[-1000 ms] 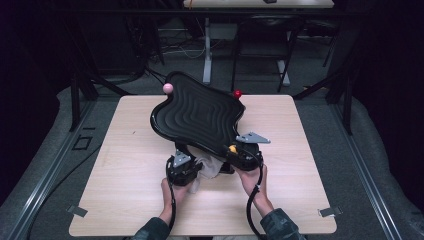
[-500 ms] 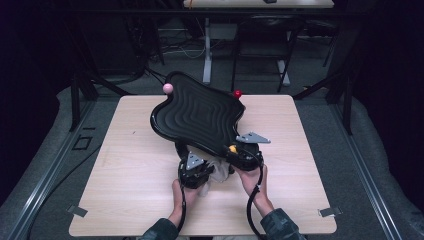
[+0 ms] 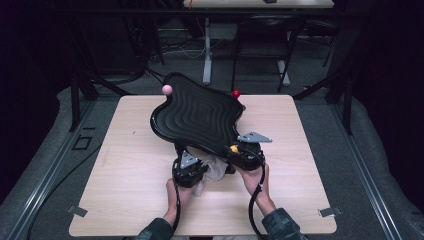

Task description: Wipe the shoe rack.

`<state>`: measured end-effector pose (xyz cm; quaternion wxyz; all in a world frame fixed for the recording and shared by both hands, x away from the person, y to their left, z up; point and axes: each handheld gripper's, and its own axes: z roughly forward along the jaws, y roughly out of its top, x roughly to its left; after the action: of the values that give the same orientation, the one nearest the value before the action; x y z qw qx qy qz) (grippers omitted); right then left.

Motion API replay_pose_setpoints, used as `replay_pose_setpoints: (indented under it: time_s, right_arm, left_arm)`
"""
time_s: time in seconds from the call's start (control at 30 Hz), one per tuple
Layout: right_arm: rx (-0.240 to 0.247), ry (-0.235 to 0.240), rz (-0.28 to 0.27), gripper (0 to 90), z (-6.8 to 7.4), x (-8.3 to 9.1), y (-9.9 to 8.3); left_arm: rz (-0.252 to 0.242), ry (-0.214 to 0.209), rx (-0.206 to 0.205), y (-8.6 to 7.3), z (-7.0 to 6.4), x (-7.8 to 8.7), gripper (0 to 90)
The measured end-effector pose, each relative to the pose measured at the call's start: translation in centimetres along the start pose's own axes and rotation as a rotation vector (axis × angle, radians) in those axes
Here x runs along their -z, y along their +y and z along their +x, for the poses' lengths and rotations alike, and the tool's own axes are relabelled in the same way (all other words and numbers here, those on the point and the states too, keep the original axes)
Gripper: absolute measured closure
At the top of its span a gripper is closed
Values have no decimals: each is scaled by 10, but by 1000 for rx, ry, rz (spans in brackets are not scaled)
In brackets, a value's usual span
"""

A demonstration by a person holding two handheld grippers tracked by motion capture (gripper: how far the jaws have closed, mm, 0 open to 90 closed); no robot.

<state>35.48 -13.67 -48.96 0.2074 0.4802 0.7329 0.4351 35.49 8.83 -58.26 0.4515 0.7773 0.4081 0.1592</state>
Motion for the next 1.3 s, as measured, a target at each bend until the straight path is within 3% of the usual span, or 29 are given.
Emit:
replay_pose_setpoints:
  time_s: [0.1, 0.4, 0.7, 0.83, 0.97, 1.3]
  right_arm:
    - [8, -3, 3, 596, -1, 1, 0]
    - [22, 0, 11, 596, -5, 2, 1]
    - [30, 3, 21, 596, -11, 5, 1]
    - [30, -17, 15, 596, -15, 6, 0]
    - [32, 0, 29, 596, -18, 7, 1]
    - [31, -27, 35, 596, -31, 12, 0]
  left_arm:
    - [6, 16, -13, 0, 7, 4, 803]
    - [7, 65, 9, -3, 29, 14, 801]
    - [6, 111, 17, -5, 46, 20, 801]
    - [-1, 117, 17, -5, 52, 22, 801]
    - [-4, 128, 9, -4, 55, 24, 802]
    - [6, 167, 50, -5, 71, 26, 799]
